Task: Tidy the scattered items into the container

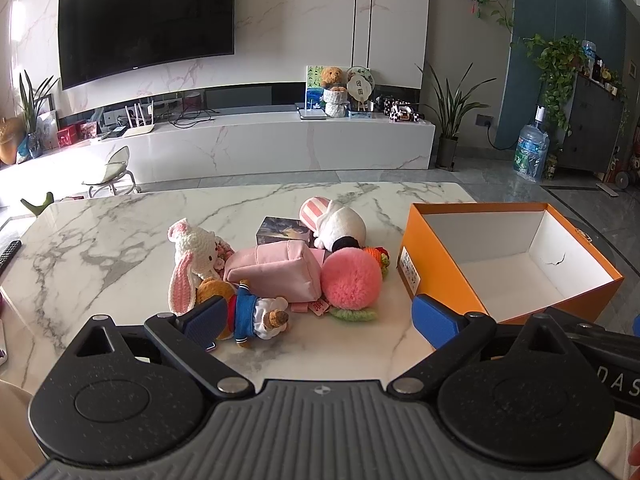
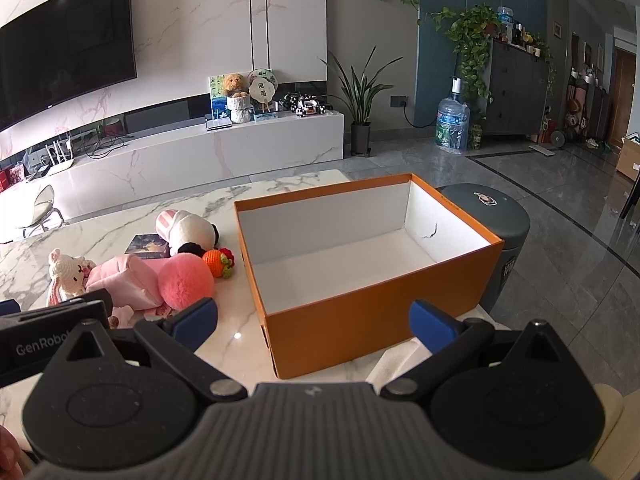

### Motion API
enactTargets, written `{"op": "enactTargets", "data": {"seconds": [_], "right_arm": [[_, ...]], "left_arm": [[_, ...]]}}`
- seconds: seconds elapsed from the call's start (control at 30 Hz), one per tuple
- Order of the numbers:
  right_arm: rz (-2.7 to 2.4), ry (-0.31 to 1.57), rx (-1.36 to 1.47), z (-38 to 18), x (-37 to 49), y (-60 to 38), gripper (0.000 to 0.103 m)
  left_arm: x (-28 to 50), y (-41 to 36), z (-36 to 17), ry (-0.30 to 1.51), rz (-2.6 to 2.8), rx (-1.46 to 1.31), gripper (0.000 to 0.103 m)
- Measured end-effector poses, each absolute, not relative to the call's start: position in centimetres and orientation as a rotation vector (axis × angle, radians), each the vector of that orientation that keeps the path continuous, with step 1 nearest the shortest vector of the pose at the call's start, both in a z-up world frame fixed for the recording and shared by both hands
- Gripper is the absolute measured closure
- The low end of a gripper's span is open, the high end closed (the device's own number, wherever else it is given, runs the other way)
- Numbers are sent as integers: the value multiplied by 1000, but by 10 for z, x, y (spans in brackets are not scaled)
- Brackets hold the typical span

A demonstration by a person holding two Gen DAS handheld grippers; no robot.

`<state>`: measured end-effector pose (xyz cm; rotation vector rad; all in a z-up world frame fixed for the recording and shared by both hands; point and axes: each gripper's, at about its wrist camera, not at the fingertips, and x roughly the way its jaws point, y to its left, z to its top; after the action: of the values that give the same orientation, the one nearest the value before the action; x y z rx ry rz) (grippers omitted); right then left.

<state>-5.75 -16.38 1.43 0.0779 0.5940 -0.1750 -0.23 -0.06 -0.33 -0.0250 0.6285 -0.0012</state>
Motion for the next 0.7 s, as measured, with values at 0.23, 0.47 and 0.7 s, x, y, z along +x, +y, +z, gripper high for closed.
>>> {"op": "enactTargets", "data": {"seconds": [0.23, 0.47, 0.7], "right_arm": [[-173, 595, 80, 14, -57, -164, 0], [-174, 598, 84, 13, -57, -164, 0], [-170, 597, 86, 13, -60, -165, 0]], "left_arm": [[-2, -2, -3, 631, -1, -25, 0], [-2, -1, -4, 632, -1, -27, 0], [-4, 1, -5, 632, 0, -31, 0]]}}
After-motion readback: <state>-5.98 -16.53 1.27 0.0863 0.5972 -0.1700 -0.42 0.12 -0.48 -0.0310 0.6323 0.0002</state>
